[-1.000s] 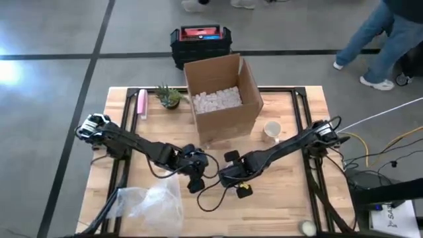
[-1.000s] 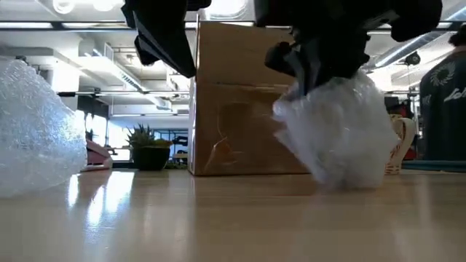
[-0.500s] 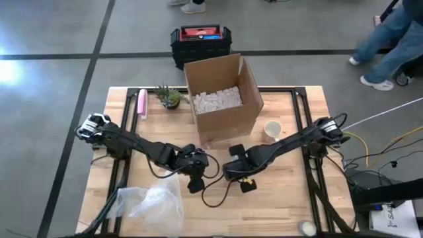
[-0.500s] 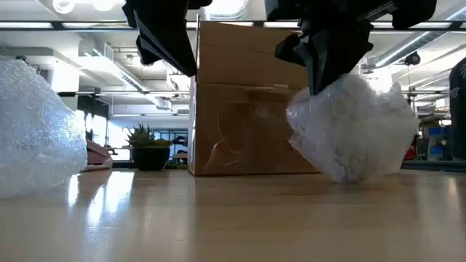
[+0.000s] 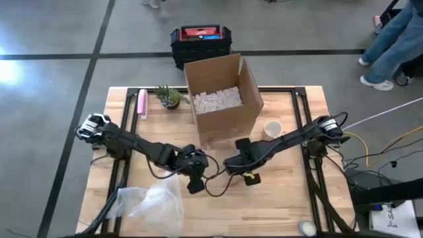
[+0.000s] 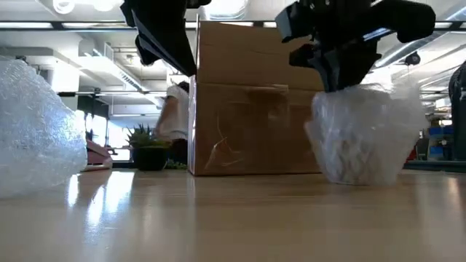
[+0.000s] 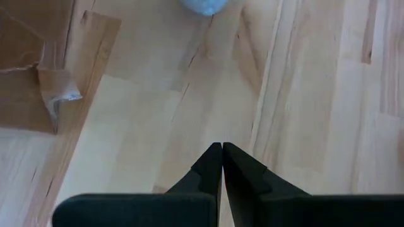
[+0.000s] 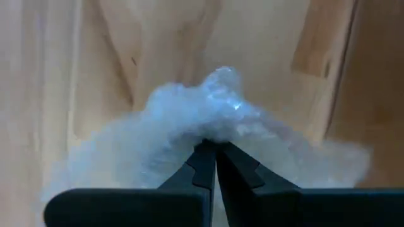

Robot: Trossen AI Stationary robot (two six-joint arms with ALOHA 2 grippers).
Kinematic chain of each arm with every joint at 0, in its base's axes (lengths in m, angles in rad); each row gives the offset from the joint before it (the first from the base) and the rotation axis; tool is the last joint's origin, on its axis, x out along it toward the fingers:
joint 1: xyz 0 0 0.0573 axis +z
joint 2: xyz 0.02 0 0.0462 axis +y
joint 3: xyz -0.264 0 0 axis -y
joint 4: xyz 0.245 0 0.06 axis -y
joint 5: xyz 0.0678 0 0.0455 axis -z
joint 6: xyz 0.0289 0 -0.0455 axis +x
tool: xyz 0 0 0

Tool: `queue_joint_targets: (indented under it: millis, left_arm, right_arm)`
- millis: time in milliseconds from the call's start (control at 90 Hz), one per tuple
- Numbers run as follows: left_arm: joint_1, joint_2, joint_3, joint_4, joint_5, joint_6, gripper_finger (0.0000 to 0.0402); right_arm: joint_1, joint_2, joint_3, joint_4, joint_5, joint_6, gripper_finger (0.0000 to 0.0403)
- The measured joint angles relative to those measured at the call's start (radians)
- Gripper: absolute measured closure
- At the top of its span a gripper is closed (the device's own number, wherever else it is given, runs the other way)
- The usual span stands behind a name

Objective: Wrap mug
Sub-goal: Wrap the gray mug with bubble wrap, then put the wrapped gray mug into the box

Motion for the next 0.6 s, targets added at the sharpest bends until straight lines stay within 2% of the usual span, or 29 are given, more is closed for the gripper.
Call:
queue_joint_targets:
  millis: [333, 600]
  left_arm:
    - [-0.002, 0.0, 0.0, 0.0, 0.0, 0.0, 0.0402]
    - [-0.001, 0.0, 0.0, 0.001, 0.0, 0.0, 0.0402]
  right_arm:
    - [-0.012, -0.017, -0.002, -0.025, -0.002, 0.003, 0.0403]
    - [-0.014, -0.178, -0.002, -0.051, -0.002, 0.064, 0.0403]
